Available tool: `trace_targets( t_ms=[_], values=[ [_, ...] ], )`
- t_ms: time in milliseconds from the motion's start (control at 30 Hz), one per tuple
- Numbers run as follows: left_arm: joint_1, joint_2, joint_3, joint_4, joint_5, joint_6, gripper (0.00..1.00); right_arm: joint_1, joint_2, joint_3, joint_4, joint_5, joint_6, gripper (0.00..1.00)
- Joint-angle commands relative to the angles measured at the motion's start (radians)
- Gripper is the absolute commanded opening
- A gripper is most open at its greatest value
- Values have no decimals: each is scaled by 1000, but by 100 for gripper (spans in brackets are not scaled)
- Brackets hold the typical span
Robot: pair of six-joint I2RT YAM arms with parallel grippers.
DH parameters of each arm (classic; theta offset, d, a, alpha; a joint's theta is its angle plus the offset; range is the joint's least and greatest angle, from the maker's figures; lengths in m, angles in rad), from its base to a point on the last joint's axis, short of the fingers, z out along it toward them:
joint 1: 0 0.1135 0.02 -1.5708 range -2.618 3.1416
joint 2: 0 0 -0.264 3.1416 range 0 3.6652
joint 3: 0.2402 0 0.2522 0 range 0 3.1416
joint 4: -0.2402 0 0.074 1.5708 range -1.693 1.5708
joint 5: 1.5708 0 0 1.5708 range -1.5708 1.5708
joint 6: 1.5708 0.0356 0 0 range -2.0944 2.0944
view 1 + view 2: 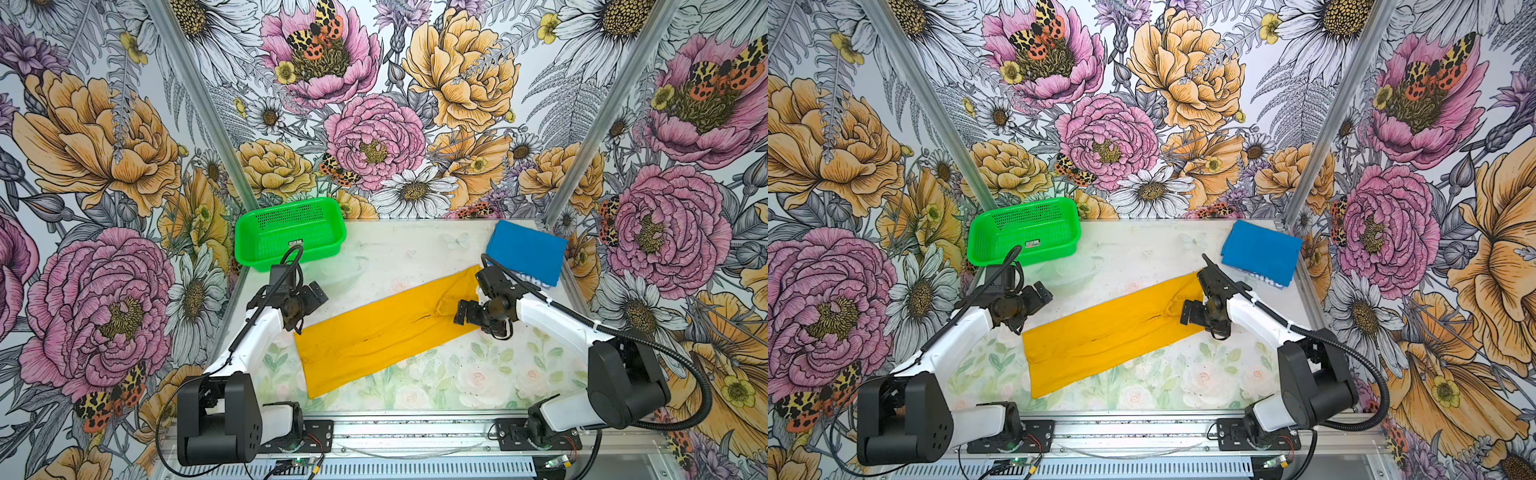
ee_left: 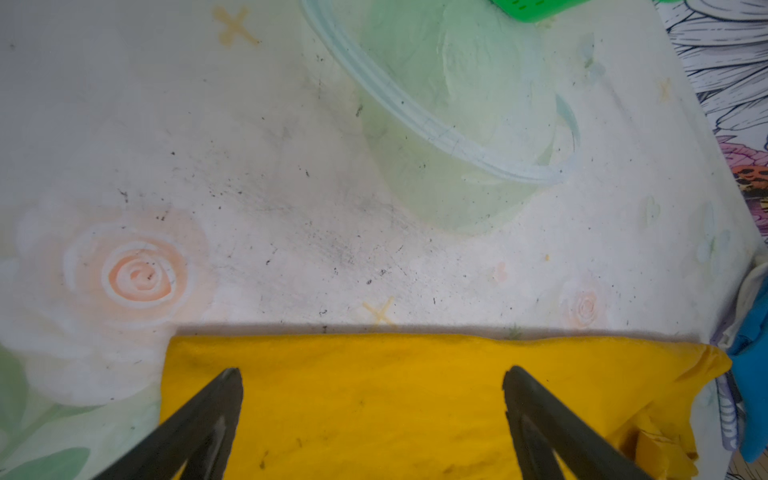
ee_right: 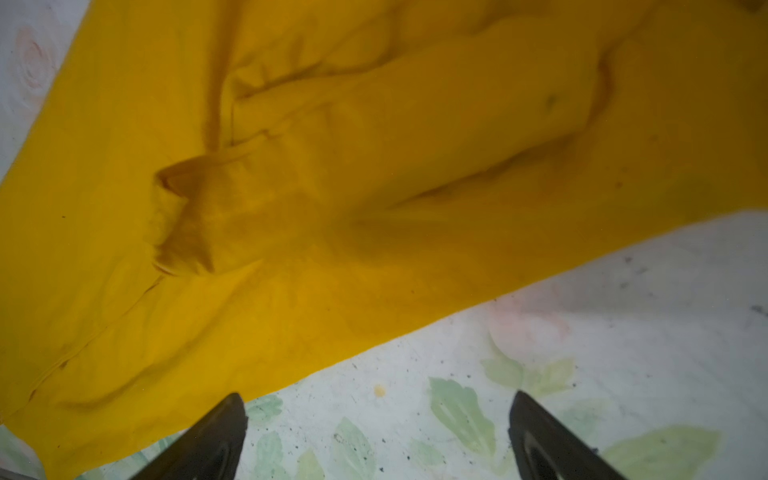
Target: Fold and stack the t-shirts
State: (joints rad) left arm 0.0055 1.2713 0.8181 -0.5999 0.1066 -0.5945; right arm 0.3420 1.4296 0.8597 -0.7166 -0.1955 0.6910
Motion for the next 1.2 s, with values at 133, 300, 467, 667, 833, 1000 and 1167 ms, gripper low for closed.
trace_targets(
  t_ms=[133, 300, 467, 667, 833, 1000, 1167],
  values=[
    [-55, 13, 28, -4, 31, 14, 99, -1, 19, -77, 268, -54, 131, 99],
    [-53, -4, 12, -20, 21, 23, 99, -11, 177, 1, 323, -73, 143, 99],
    [4, 1, -20, -21, 6, 17, 99, -18, 349, 150, 335, -74, 136, 99],
    [56, 18, -27, -20, 2, 18, 99, -40, 653, 481, 329, -152, 131, 99],
    [56, 106, -36, 28, 33, 3, 99, -47, 902, 878, 239, -226, 131, 99],
    [-2, 181, -29, 69, 30, -11, 99, -44, 1089, 1233, 186, -325, 142, 99],
    [-76, 256, -21, 82, 49, -17, 99, -56, 1045, 1300, 162, -322, 86, 99]
  ],
)
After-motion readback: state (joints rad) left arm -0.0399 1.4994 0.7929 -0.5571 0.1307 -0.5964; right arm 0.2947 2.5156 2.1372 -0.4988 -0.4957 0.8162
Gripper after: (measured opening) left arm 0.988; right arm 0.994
